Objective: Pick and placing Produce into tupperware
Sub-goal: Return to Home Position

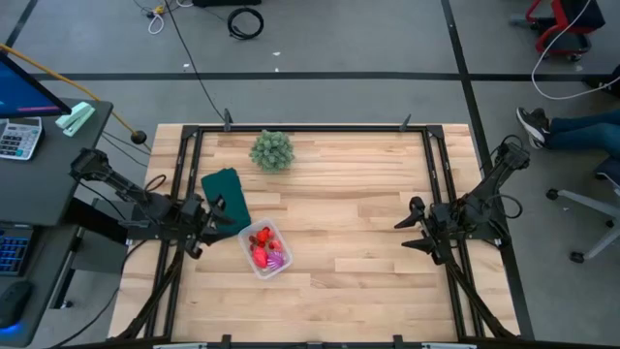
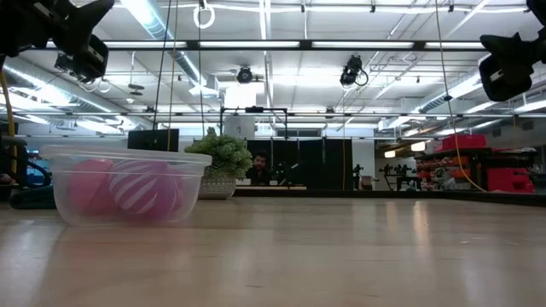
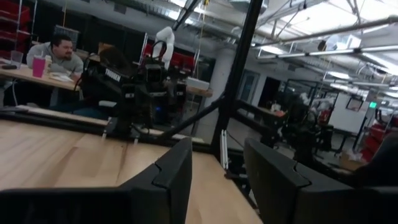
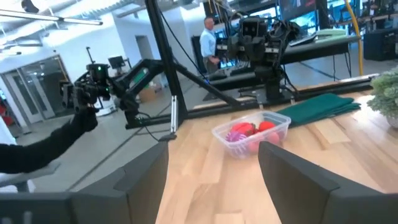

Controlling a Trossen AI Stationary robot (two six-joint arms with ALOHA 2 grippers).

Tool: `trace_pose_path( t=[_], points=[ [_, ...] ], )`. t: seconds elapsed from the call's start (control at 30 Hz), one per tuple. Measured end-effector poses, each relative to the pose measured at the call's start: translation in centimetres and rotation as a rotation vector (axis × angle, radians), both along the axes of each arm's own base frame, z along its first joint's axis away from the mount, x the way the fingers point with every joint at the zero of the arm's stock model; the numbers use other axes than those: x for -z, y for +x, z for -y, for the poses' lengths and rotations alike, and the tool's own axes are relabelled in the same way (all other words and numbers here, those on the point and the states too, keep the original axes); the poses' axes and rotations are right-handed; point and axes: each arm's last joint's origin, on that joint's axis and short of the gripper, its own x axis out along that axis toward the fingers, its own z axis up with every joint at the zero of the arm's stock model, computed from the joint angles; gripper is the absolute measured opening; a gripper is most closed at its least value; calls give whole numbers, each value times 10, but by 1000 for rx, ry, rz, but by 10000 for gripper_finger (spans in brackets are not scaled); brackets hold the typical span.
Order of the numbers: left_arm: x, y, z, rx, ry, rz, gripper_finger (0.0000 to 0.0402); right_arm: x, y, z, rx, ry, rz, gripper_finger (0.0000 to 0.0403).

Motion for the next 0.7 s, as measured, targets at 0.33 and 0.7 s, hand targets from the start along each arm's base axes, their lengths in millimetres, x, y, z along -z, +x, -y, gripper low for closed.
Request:
trace_pose_path(
  t=[0.33, 0.7],
  points=[
    [0, 0, -2, -50, -24, -9, 141, 2, 5, 6, 47, -94, 11, 258],
    [0, 4, -13, -214, 9, -6, 152, 2, 16, 23, 44, -157, 33, 258]
  ],
)
